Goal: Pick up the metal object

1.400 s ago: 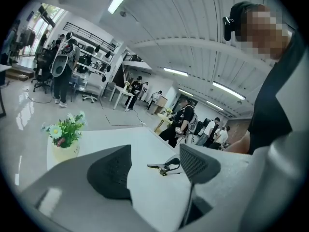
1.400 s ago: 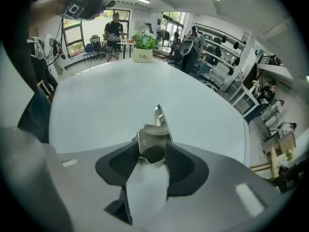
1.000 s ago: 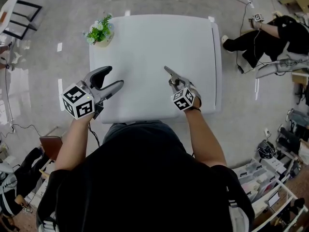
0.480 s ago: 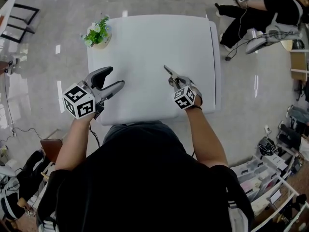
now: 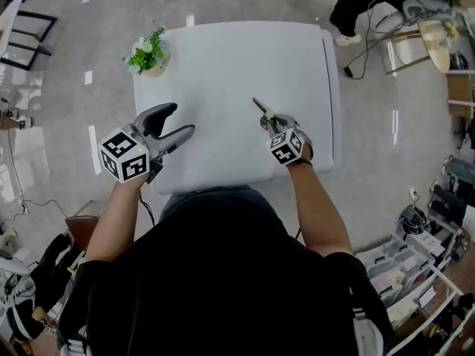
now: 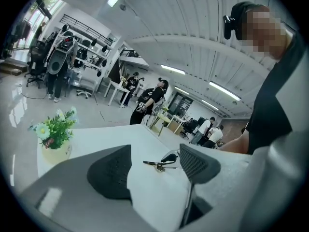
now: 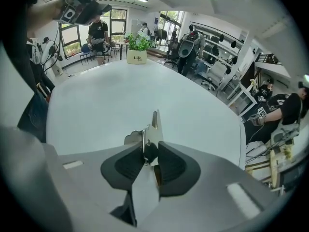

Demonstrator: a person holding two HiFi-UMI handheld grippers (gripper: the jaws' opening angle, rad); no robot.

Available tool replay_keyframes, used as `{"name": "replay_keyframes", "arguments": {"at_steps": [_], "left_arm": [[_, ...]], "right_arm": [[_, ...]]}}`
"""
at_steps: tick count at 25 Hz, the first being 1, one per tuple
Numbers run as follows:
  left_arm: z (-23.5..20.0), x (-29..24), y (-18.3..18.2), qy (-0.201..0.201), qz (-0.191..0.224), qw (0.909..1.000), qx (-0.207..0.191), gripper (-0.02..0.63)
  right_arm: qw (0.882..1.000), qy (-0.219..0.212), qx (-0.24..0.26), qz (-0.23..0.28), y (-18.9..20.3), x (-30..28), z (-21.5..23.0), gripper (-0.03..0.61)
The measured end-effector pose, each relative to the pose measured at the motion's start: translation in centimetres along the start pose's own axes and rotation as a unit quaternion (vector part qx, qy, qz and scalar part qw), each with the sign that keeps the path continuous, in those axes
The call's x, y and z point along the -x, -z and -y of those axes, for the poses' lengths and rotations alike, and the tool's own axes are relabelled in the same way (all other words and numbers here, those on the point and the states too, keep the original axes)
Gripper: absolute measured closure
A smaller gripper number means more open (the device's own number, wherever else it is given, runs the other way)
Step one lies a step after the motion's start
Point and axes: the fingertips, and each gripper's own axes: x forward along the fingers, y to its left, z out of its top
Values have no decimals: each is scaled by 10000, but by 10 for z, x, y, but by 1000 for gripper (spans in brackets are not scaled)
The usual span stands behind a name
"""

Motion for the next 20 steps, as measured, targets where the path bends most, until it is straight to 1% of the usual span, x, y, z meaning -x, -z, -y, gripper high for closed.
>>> {"name": "replay_keyframes", "arguments": {"at_steps": [5,10,14,15,17,20], "left_arm": [[-2,-2,0,37,-33,10000,4,313],[-2,-4,-3,95,-77,9999,-12,313],[3,-5,-4,179,-125,9997,-59,313],[3,-6,-4,187,-135,9997,-65,313],[3,-7,-5,189,-147,9997,-68,313],[2,-6,-5,204,-155,9996,-68,313]], "right_arm": [[9999,-83,-128,12,-1,2,0,474],[9972,-304,-669,159,-9,5,0,479],[9930,-388,-1086,271,-11,7,4,486],[9915,-385,-1206,298,-10,7,6,490],[9880,-384,-1451,362,-8,8,11,540],[9857,-380,-1592,394,-7,7,12,543]]}}
